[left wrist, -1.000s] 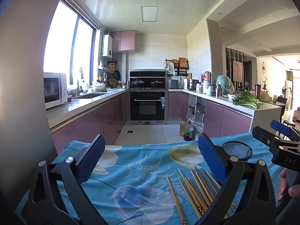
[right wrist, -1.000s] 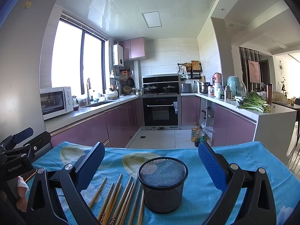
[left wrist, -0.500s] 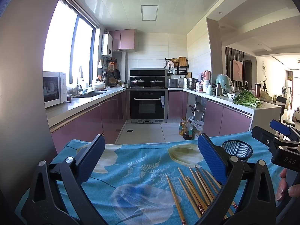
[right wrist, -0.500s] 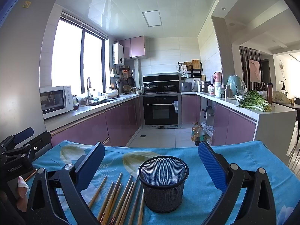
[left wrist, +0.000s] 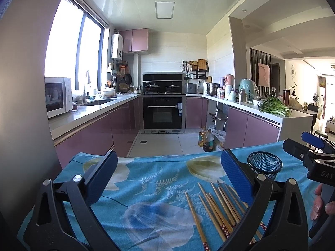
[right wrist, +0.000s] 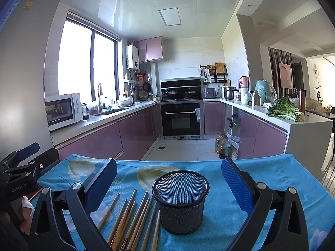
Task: Organize utensils
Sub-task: 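Lower the right gripper onto one red-tipped chopstick and close on it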
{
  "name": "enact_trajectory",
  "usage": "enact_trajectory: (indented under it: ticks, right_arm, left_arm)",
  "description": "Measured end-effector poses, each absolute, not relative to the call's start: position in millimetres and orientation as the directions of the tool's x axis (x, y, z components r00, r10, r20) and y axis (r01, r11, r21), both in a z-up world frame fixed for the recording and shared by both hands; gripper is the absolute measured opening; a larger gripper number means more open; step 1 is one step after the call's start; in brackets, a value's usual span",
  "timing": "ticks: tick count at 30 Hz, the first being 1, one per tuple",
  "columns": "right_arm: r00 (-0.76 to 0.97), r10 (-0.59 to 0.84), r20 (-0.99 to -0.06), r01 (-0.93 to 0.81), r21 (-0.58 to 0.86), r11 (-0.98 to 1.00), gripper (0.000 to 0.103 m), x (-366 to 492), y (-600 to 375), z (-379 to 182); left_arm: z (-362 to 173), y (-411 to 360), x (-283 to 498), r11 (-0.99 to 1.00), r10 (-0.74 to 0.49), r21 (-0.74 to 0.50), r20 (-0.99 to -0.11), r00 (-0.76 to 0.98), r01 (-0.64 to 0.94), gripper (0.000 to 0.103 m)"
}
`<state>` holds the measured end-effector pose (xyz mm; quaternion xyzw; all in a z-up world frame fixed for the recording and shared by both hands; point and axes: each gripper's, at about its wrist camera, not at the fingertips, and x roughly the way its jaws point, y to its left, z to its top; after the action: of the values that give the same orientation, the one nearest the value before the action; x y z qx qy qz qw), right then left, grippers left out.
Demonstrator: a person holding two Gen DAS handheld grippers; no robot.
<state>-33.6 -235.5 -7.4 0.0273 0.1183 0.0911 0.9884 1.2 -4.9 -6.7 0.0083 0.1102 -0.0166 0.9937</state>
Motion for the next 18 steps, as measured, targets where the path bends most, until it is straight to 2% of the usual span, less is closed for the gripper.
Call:
enact_trajectory:
  ticks: [5,7,10,12,14,15,18]
  right_arm:
    - [0.912,0.238,-0.335,-0.227,0.071,0.971,0.097,-29,-239,-19]
    - [0.887,0.245,-0.392,-0.243,0.056,0.969,0.09,-26,-238,-27]
    - [0.835,0.26,-0.484,-0.268,0.055,0.962,0.079,-21,-235,-42]
    - [0.788,0.272,-0.553,-0.281,0.071,0.957,0.067,-15,-233,-54]
    - [0.742,0.268,-0.614,-0.286,0.072,0.956,0.058,-7,-229,-67]
    - [0.72,0.265,-0.641,-0.288,0.071,0.955,0.051,-4,-225,-74]
    - [0.672,0.274,-0.688,-0.296,0.09,0.951,0.037,4,-219,-88]
  left_arm:
    - [-20,-9,15,0.996,-0.064,0.038,-0.308,0.949,0.079,0.098]
    - [-29,-9,23,0.994,-0.085,0.039,-0.364,0.928,0.107,0.098]
    - [-44,-9,38,0.99,-0.106,0.038,-0.44,0.892,0.136,0.098]
    - [-54,-11,44,0.986,-0.116,0.047,-0.481,0.869,0.157,0.097]
    - [-65,-14,53,0.982,-0.142,0.031,-0.531,0.835,0.186,0.092]
    - [-70,-14,57,0.978,-0.168,0.009,-0.557,0.813,0.208,0.088]
    - [-85,-19,67,0.972,-0.186,0.003,-0.606,0.774,0.236,0.077]
